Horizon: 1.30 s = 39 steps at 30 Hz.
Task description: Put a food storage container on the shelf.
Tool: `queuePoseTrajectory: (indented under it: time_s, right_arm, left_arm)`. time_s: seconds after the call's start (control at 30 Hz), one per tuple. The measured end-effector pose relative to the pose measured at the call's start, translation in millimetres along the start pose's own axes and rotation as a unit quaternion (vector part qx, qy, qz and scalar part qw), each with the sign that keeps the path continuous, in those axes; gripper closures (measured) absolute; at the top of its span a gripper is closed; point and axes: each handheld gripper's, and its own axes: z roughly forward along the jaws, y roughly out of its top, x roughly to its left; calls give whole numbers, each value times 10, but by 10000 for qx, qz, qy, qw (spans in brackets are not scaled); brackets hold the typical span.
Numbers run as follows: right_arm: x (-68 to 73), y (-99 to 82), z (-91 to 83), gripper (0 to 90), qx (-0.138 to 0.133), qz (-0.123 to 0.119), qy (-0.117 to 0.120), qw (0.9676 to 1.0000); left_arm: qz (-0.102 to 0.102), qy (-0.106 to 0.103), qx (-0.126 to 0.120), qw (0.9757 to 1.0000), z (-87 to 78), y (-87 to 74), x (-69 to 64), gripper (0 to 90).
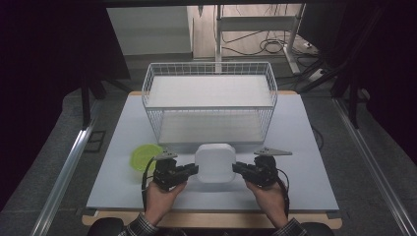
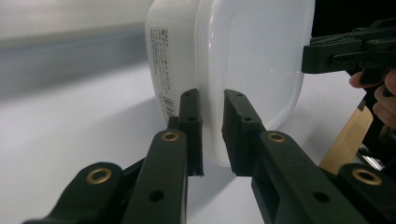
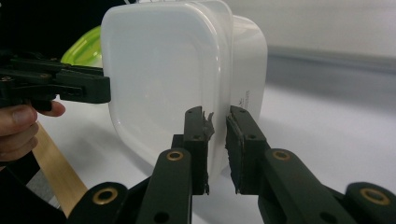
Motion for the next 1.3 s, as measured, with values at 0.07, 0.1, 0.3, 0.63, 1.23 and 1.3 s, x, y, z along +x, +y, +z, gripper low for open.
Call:
queuePoseTrajectory:
  time_s: [0.07, 0.1, 0.3, 0.63, 1.23, 1.3]
  right_arm:
    - [9, 35, -23, 786, -82, -35, -11, 10000]
    - [15, 55, -33, 786, -124, -54, -19, 9999]
    - [49, 211, -104, 787, -342, -213, -17, 9992]
    - [132, 580, -220, 788, -658, -466, 62, 9967]
    - [236, 1292, -337, 787, -1066, -604, 249, 9922]
    - [240, 1328, -341, 787, -1093, -617, 258, 9918]
  left_arm:
    - [55, 21, -51, 10000, -17, 48, -15, 789]
    - [55, 21, -51, 10000, -17, 48, -15, 789]
    - [241, 89, -271, 9993, -99, 243, -56, 788]
    - [414, 129, -610, 9972, -266, 566, -89, 788]
    - [745, 285, -948, 9923, -613, 1277, -141, 788]
    - [761, 294, -967, 9920, -633, 1328, -142, 789]
